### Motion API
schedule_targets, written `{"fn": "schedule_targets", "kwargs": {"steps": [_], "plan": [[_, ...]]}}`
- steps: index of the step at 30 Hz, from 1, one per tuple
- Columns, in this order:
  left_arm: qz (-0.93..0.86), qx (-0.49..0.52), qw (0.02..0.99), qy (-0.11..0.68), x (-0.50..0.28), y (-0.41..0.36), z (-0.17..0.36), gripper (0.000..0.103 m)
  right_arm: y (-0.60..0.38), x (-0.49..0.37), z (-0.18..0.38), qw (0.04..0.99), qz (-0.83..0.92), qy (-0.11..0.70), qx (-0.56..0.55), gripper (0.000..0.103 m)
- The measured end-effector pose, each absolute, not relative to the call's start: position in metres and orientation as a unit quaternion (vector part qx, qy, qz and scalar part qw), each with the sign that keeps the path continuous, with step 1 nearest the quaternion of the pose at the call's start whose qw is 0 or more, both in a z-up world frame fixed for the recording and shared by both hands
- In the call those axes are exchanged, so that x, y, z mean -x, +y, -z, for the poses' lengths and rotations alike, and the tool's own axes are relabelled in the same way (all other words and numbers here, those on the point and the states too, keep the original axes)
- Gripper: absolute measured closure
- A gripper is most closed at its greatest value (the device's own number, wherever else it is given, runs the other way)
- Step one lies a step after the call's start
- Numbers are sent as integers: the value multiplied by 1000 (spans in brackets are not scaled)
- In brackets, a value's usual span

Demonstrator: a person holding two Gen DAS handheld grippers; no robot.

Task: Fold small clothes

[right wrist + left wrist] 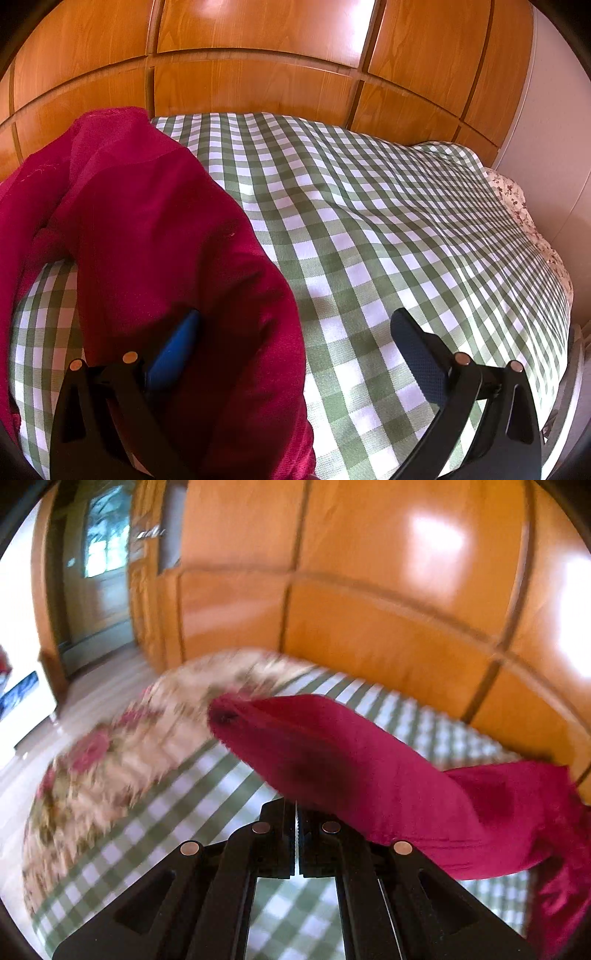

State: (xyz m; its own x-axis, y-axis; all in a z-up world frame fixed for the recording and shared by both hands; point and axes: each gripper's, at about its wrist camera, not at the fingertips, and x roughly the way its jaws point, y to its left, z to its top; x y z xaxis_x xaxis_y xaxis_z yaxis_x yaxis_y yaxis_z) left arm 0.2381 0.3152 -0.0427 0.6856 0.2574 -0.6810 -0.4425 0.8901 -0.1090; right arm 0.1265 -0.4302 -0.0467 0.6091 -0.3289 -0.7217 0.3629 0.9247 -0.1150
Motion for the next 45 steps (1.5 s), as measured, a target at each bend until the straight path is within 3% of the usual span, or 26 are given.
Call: {"fn": "schedule_targets", "kwargs": {"steps": [3,6,8,10,17,24,28,38,39,43,45], "plan": [[-211,190,881,378,-227,334,67,103,-430,-127,47,897,193,398,-22,2],[-197,252,872,371,-205,344,78,91,-430,-127,47,897,194,397,-22,2],[-192,242,882,356,-189,331,73,59,-430,-127,46,897,194,397,-21,2],[-176,215,898,342,-177,305,63,35,-429,-127,46,897,195,397,-20,2],[10,139,936,325,-149,164,42,22,-427,-125,43,898,204,390,-9,2],[102,-8,927,362,-140,37,64,21,-425,-108,25,919,185,347,-16,2],[93,-8,912,398,-151,35,79,21,-423,-78,10,929,145,337,-34,2],[98,67,913,390,-145,63,81,21,-395,-5,12,920,49,383,-72,2],[98,69,913,389,-145,63,81,21,-396,-3,15,915,39,392,-84,4],[93,78,914,386,-145,66,80,21,-397,-7,31,898,19,428,-96,56],[90,84,914,386,-146,68,80,21,-397,-10,30,902,27,425,-72,75]]}}
